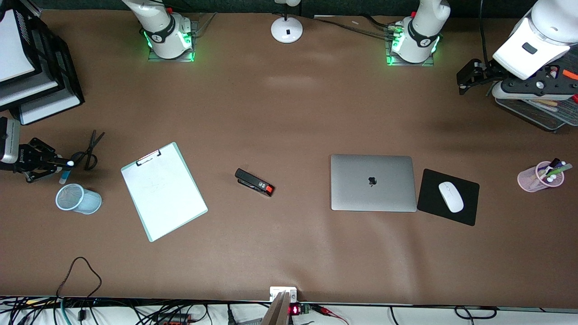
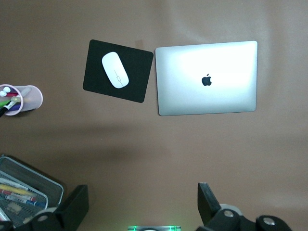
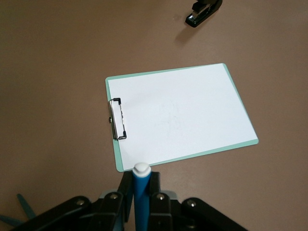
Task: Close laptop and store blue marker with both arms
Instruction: 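Carry the blue marker over the light blue cup with the right gripper, then lower the marker into the cup and open the right gripper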
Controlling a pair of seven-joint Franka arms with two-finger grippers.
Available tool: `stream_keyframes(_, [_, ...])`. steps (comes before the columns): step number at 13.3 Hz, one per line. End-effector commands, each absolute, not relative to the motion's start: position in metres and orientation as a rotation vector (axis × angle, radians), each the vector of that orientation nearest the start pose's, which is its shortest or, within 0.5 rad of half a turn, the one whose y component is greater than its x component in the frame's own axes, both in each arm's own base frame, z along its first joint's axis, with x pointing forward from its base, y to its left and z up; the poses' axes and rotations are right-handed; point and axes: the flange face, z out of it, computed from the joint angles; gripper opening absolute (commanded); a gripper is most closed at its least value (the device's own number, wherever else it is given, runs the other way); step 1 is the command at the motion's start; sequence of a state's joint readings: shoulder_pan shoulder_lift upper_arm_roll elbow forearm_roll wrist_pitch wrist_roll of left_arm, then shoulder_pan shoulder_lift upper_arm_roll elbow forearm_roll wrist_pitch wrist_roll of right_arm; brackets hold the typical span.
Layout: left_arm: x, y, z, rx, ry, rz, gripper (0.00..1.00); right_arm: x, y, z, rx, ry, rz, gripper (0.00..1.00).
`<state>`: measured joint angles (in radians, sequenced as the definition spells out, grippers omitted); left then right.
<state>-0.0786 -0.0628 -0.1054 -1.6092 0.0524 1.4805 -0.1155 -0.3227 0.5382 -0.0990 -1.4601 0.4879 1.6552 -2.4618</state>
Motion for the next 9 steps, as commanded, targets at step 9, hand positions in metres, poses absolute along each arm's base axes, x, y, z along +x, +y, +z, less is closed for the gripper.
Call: stream_keyframes(9, [0.517, -0.081, 0.638, -3.093, 0.238, 0.039, 1.00, 0.664, -0.229, 0.320, 1.830, 2.892, 0.812, 0.05])
